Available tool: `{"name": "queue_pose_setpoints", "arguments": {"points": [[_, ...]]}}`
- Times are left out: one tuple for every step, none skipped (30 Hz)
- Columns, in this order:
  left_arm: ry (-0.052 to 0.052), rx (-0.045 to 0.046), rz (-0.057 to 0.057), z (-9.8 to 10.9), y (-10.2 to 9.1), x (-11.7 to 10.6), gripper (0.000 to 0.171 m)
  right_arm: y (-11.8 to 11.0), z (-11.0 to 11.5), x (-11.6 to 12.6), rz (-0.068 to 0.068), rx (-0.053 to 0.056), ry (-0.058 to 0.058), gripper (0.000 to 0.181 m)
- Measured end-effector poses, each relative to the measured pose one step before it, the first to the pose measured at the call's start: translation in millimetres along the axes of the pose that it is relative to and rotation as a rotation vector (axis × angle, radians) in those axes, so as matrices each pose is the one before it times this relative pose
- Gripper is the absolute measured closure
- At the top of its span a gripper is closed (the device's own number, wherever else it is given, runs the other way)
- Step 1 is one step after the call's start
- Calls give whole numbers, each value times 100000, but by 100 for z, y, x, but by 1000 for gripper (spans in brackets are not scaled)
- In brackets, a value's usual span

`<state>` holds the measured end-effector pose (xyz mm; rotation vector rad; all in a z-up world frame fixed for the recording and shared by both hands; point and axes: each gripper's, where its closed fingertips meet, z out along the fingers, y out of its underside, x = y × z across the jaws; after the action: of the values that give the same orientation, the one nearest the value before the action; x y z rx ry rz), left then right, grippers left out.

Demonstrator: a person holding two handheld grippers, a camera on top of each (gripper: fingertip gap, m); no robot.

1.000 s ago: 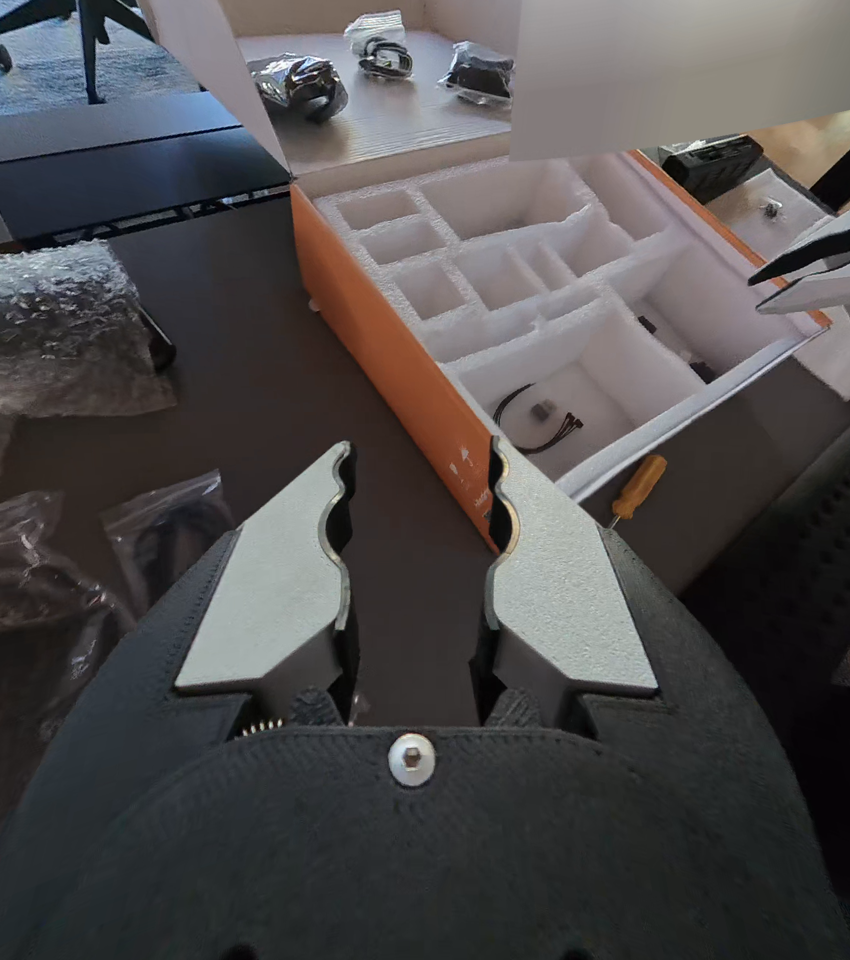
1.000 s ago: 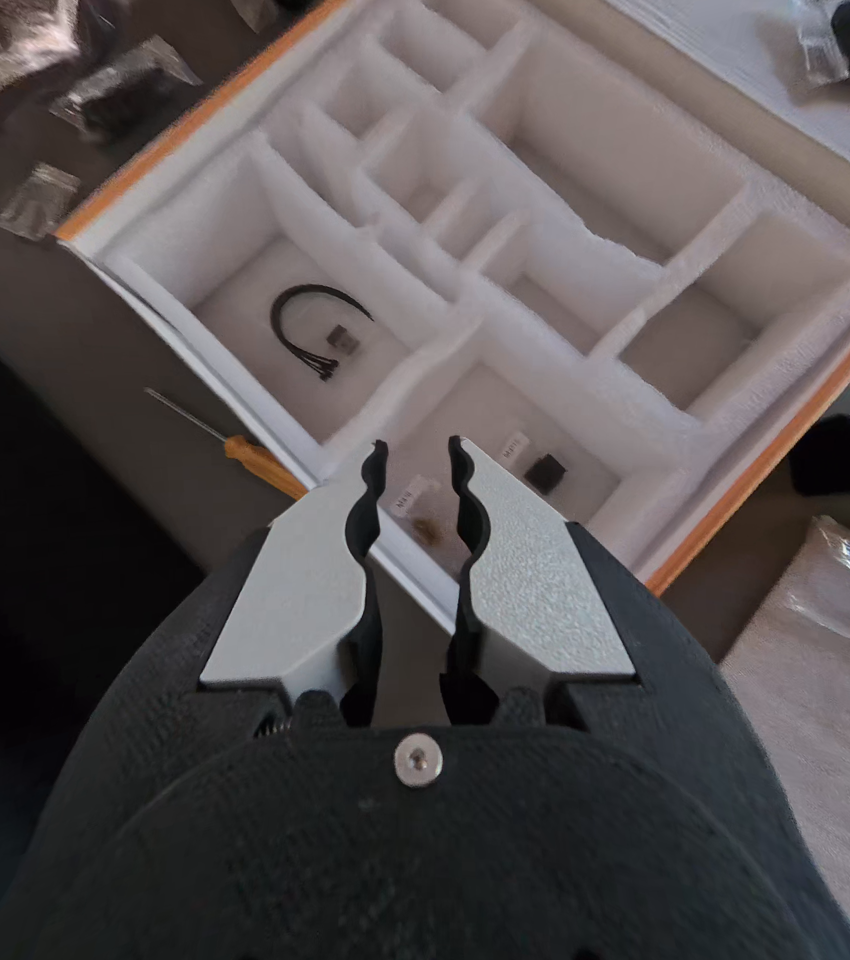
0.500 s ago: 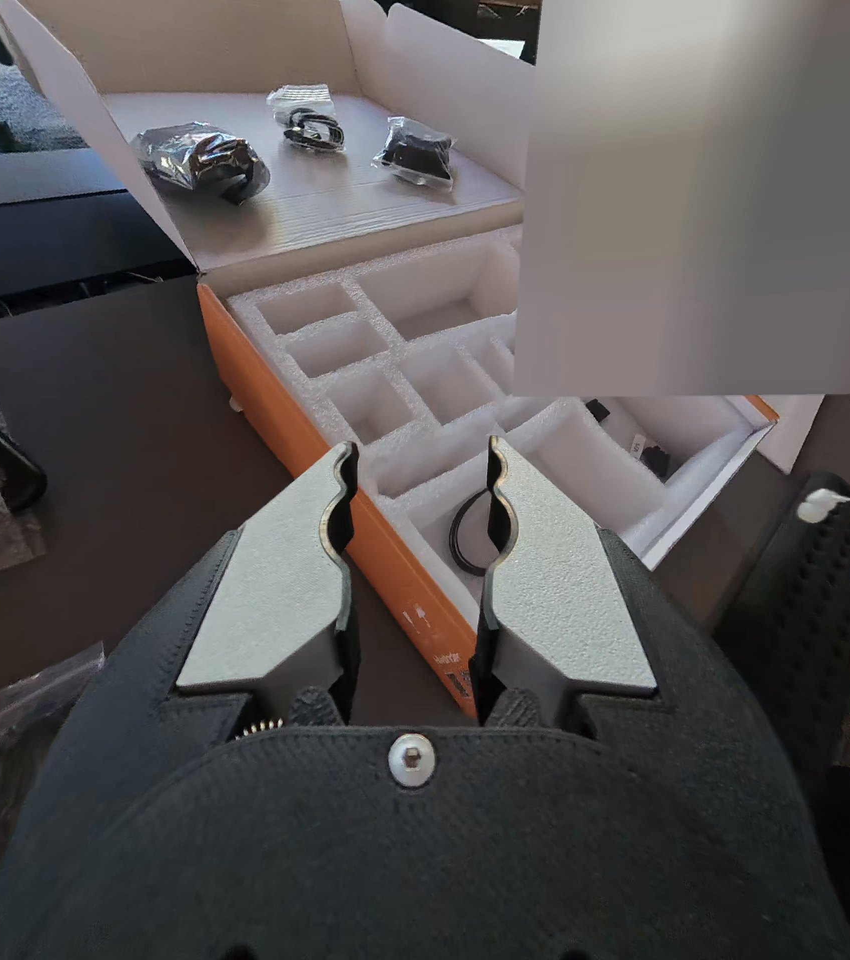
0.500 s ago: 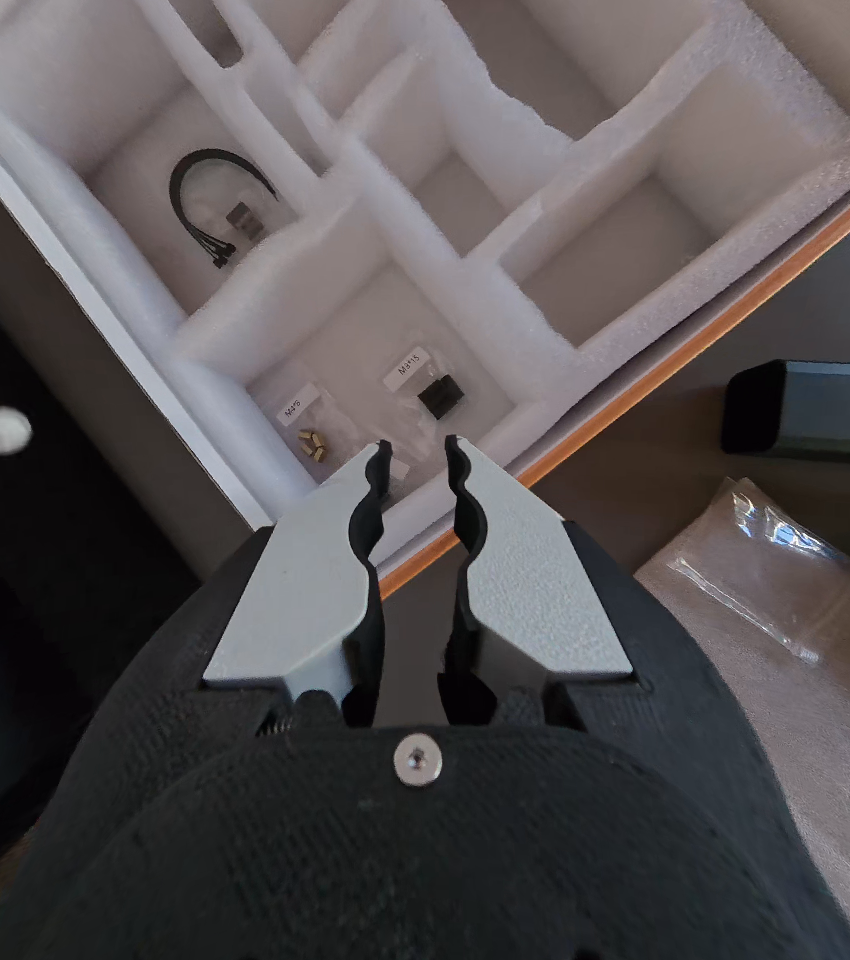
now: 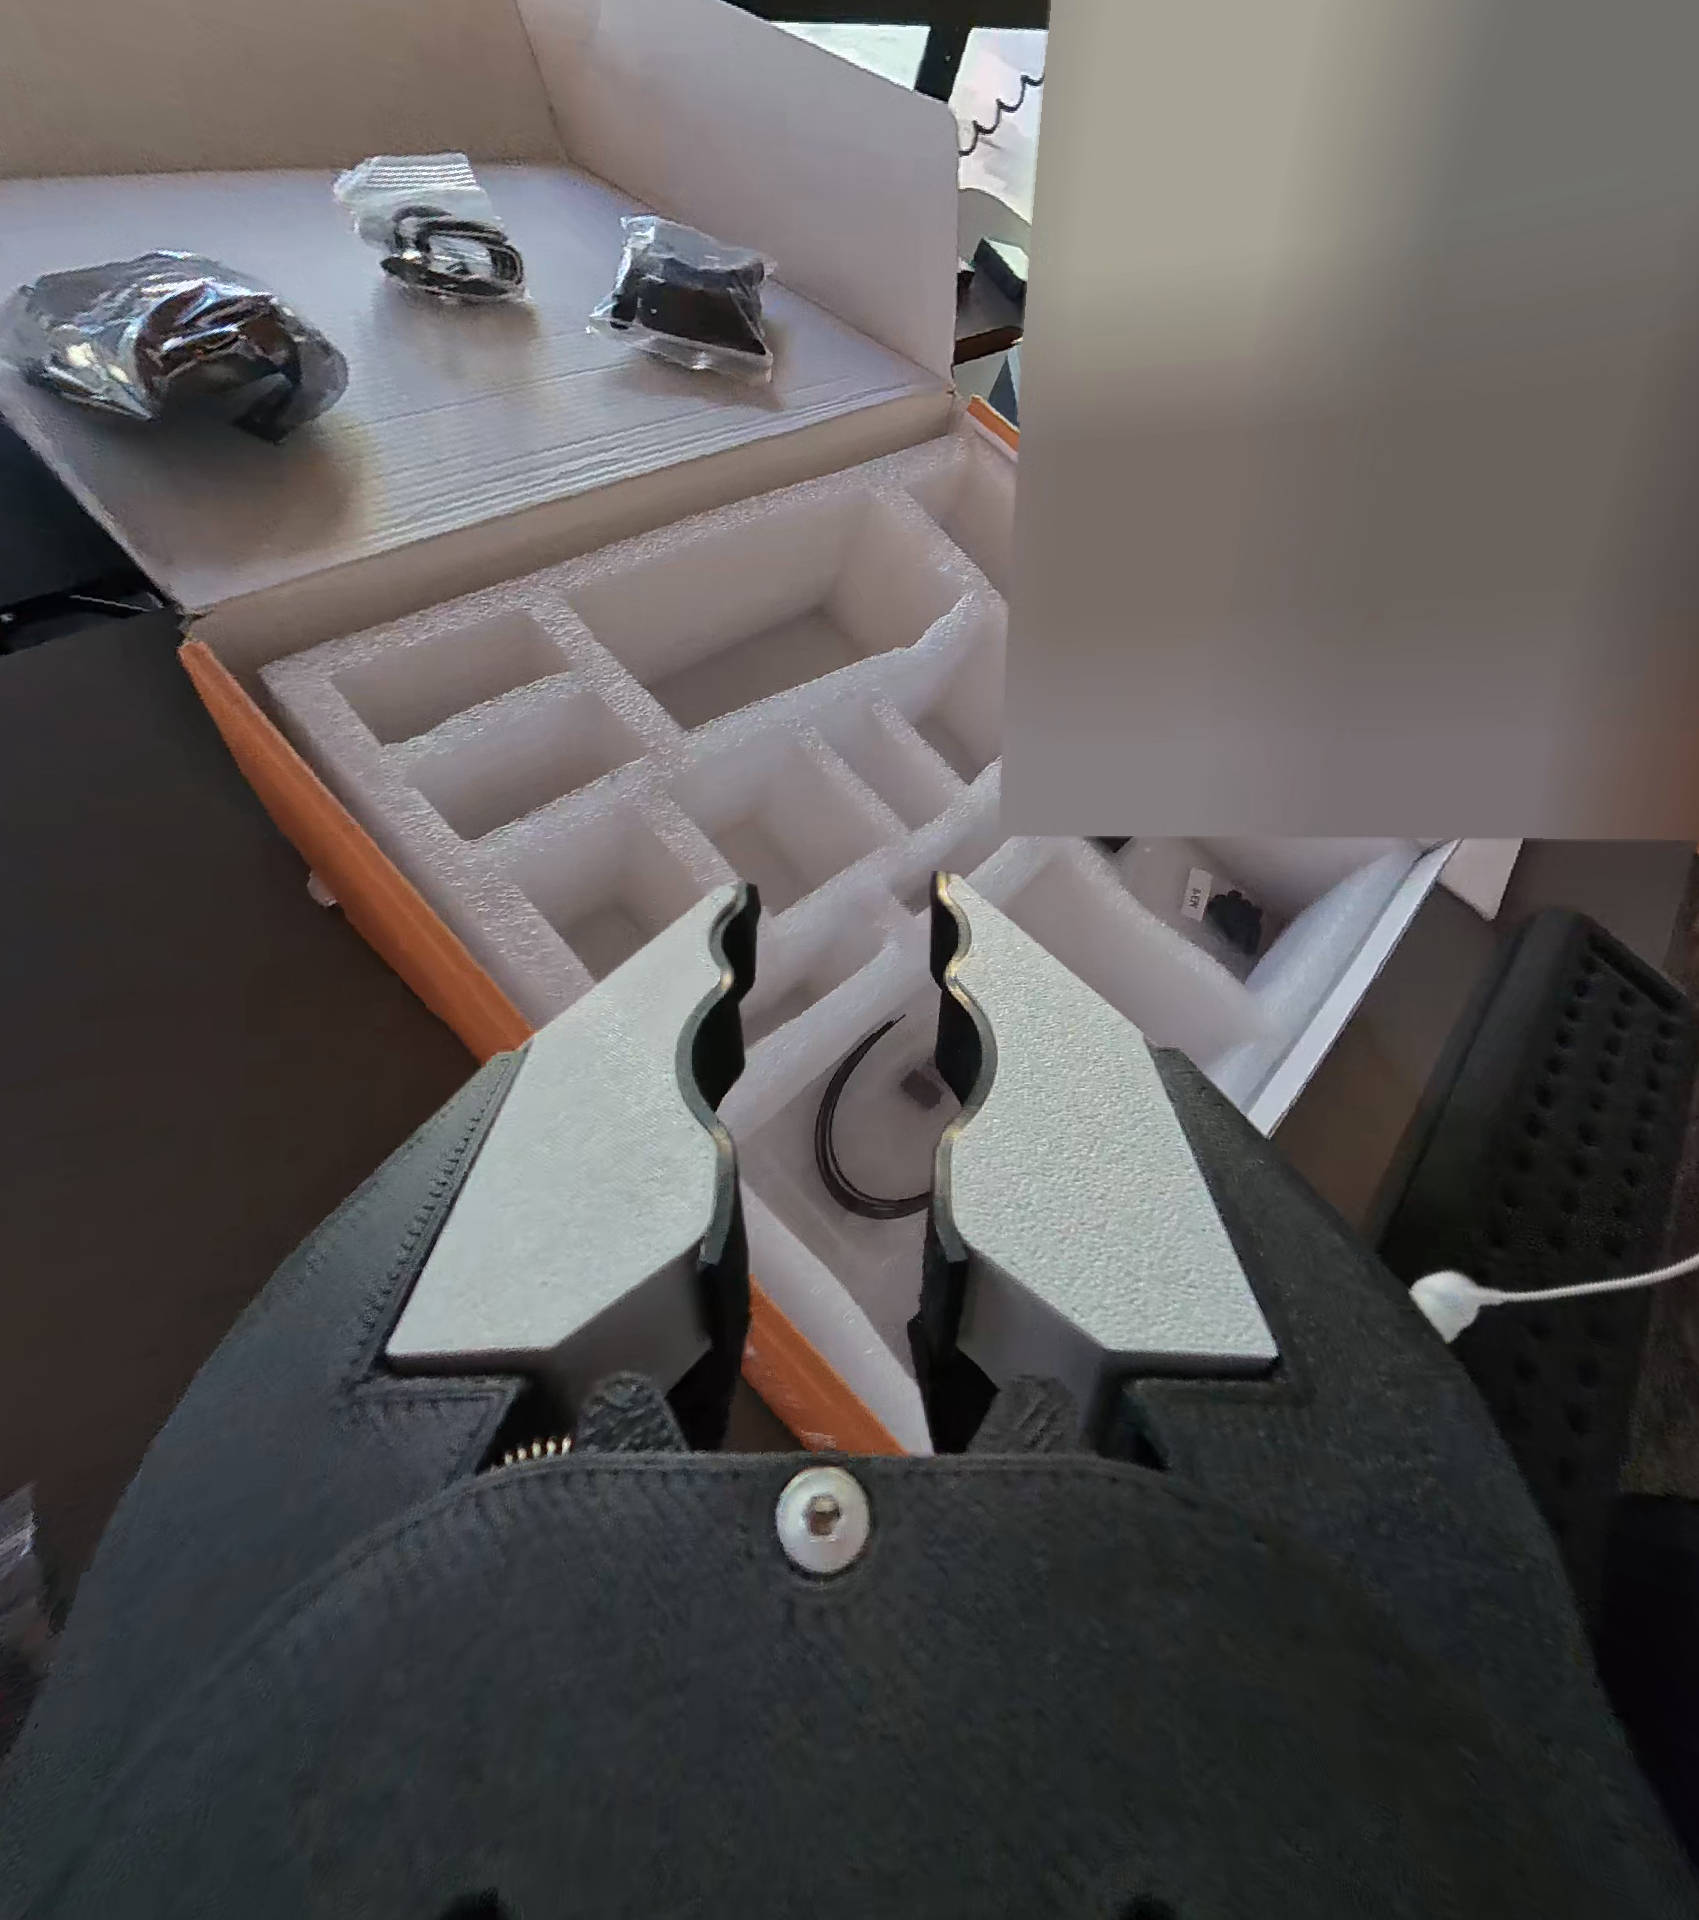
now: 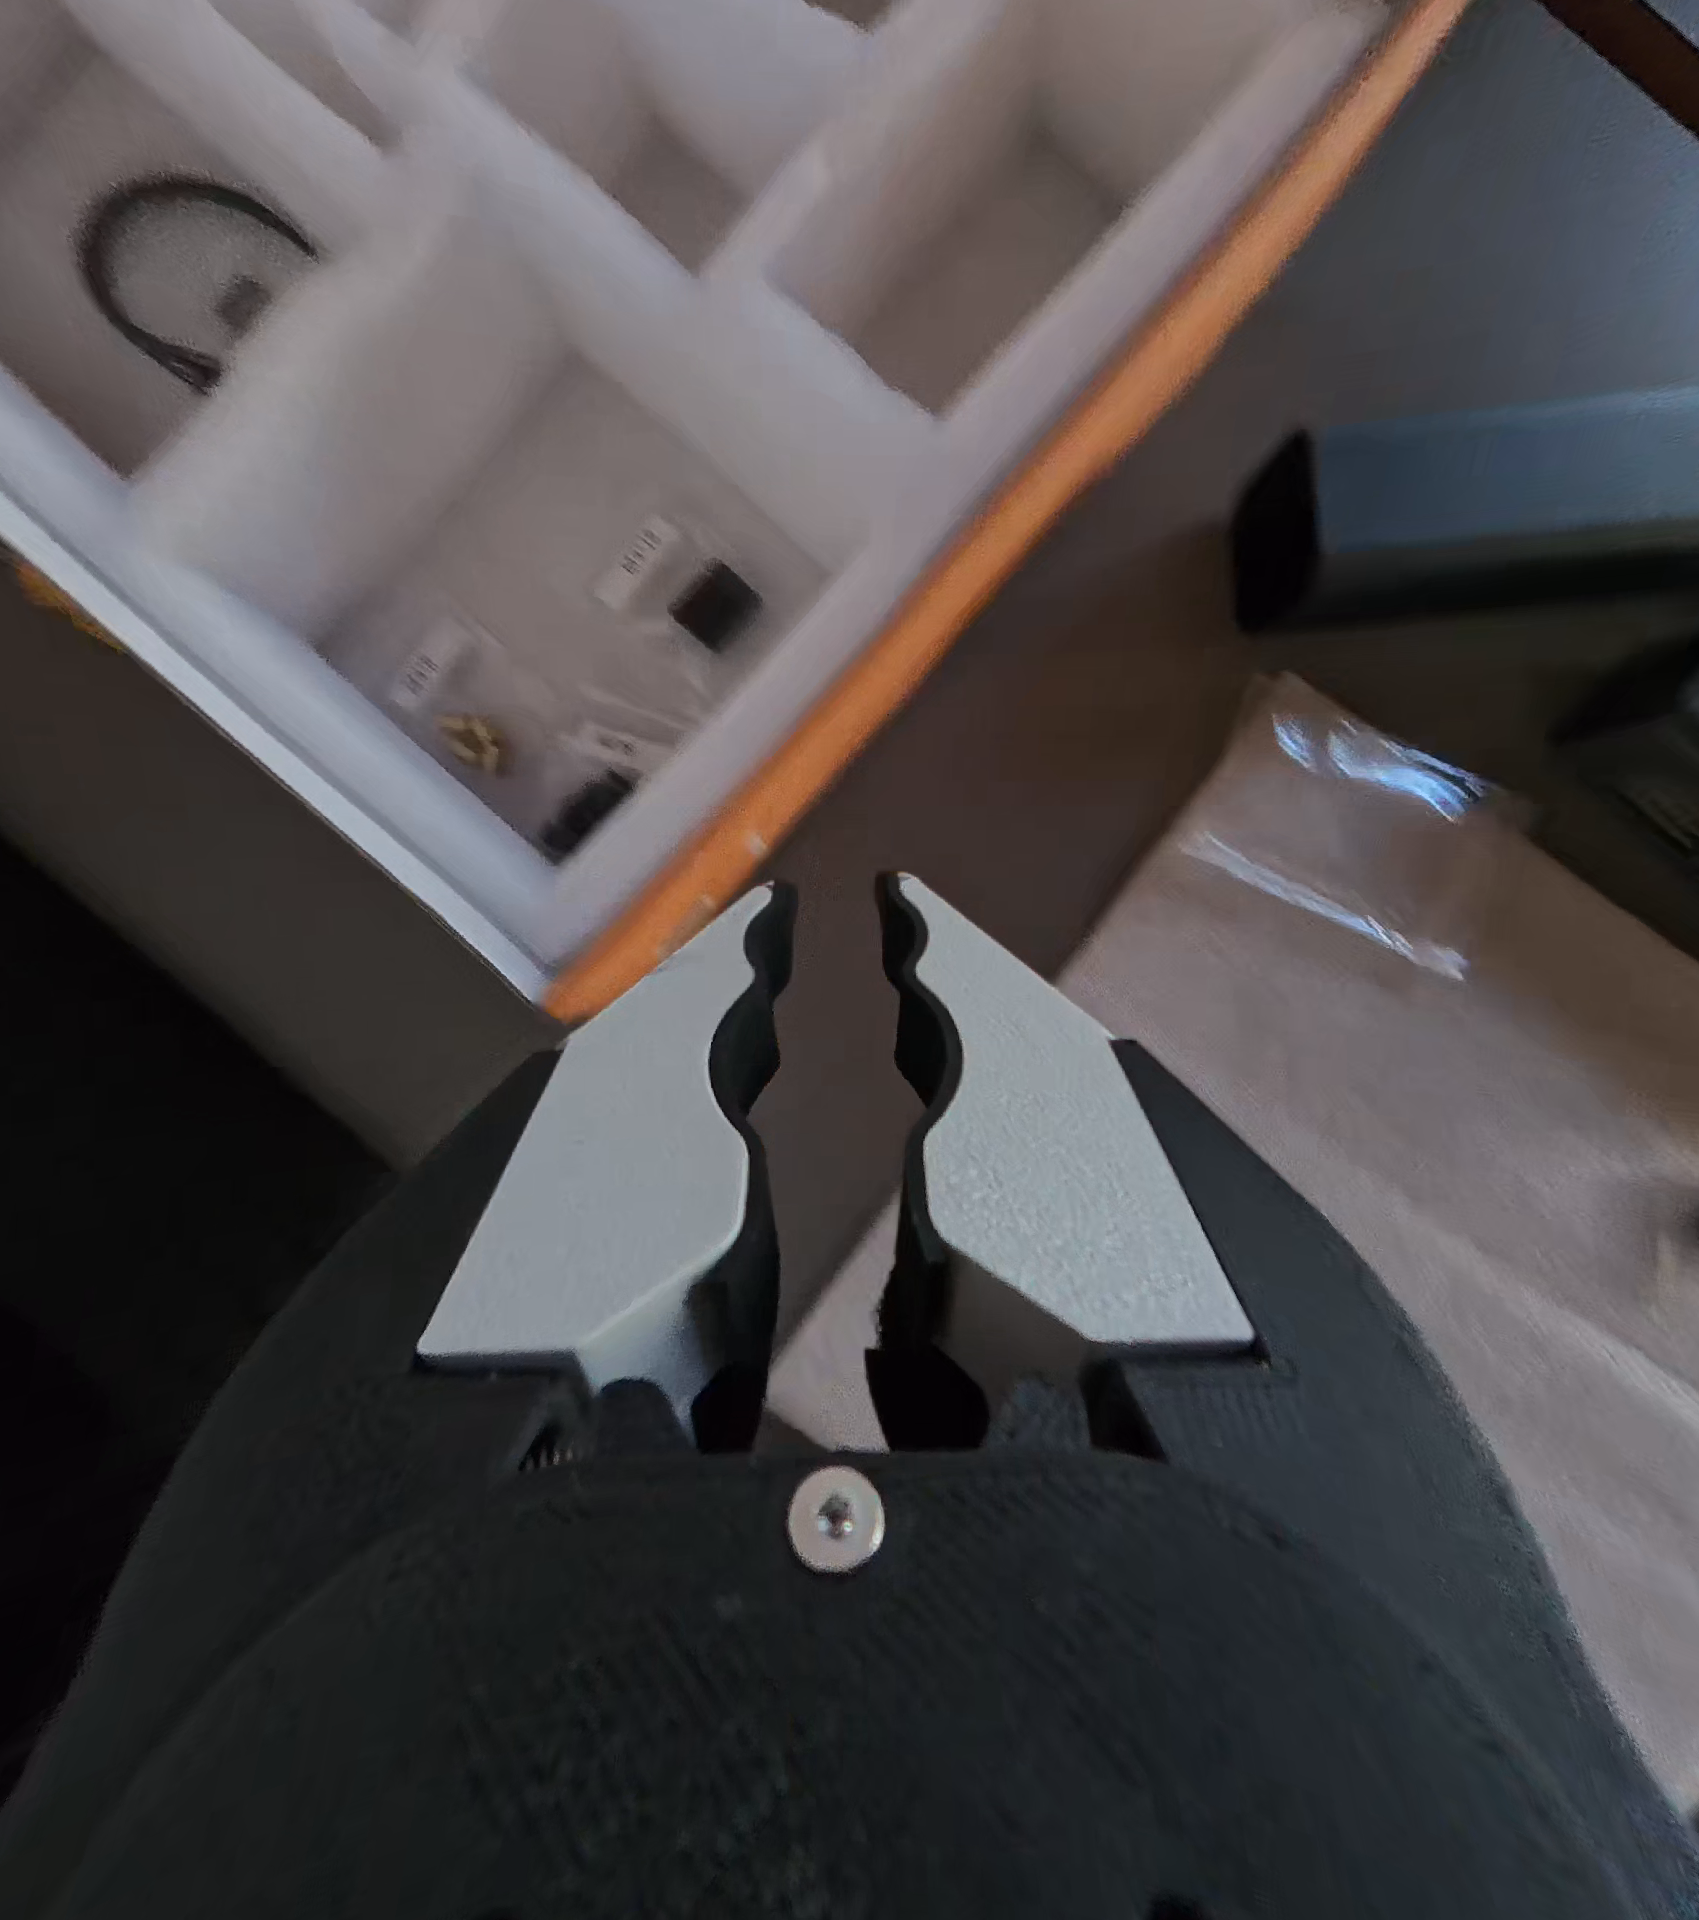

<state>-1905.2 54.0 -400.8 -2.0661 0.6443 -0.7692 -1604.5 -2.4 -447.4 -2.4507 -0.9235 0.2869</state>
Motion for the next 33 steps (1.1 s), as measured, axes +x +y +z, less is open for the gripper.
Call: {"name": "queue_pose_setpoints", "arguments": {"points": [[1060,118,38,138,-127,319,142,1198,-970,1264,285,-1503,5703,167],[626,204,360,151,-174,280,144,1324,-1033,1421,902,-1561,5774,168],[255,193,676,150,-206,243,147,1390,-1079,1527,1444,-1604,5692,171],[-30,178,937,153,-244,215,150,1415,-1093,1698,1508,-1581,6288,177],[-258,107,1088,171,-256,187,155,1395,-1079,1816,1587,-1530,6737,181],[-721,-200,987,195,-233,116,163,1222,-976,1568,2049,-974,5147,181],[-1544,-831,654,212,-130,-27,171,1046,-820,1064,2285,-799,2171,181],[-1866,-1300,191,269,-55,-89,171,867,-679,869,2331,-758,1614,181],[-847,-1343,31,282,-48,52,171,698,-568,1082,1699,-330,3883,181],[766,-524,309,258,-157,297,171,477,-438,1087,924,795,4791,181],[1259,464,783,219,-243,412,171,239,-236,577,1299,1917,2143,176],[718,914,1125,184,-277,349,171,100,-20,233,2778,2015,649,159],[430,1161,1173,172,-301,327,171,257,113,38,2517,144,80,148],[383,1436,765,193,-385,318,162,339,138,-46,587,-883,163,147],[85,711,202,225,-329,259,154,286,137,7,-1726,-494,994,151],[485,98,-76,246,-256,277,151,383,135,113,-2871,-864,1645,160],[1140,141,-245,213,-224,356,151,468,177,162,-2564,-1393,1504,167],[1459,283,-364,191,-197,383,151,522,227,192,-1418,-1720,1141,170],[1154,189,-281,150,-146,310,151,527,268,138,-83,-1609,151,170],[423,47,-85,113,-44,176,150,438,254,56,893,-963,-494,170],[-93,0,19,76,21,77,150,264,207,50,1485,65,-458,171],[-295,-107,-71,64,90,31,150,81,134,-139,1283,657,-1316,175],[-248,-197,-260,53,130,18,150,-70,99,-282,797,914,-1770,180],[-83,-209,-489,23,140,31,149,-189,105,-238,272,1011,-883,181],[-16,-55,-567,-19,97,38,149,-291,112,-180,-343,1106,-46,181],[-105,94,-409,-85,66,37,150,-410,142,-286,-741,1235,-528,181],[-70,43,-31,-149,64,35,153,-537,161,-356,-547,1291,-781,181],[-255,-251,339,-246,141,4,156,-750,143,-348,-232,1981,-483,181],[-932,-498,424,-314,219,-118,158,-994,97,-394,-368,2996,-435,180],[-1432,-287,296,-452,242,-209,159,-1185,131,-438,-630,3740,-475,174],[-1317,110,165,-574,226,-224,161,-1250,179,-529,-1002,3539,-832,168],[-898,225,236,-717,287,-200,170,-1311,180,-704,-1536,3107,-1777,170],[-1170,43,375,-826,402,-287,171,-1486,196,-1116,-1878,3480,-4348,181]]}}
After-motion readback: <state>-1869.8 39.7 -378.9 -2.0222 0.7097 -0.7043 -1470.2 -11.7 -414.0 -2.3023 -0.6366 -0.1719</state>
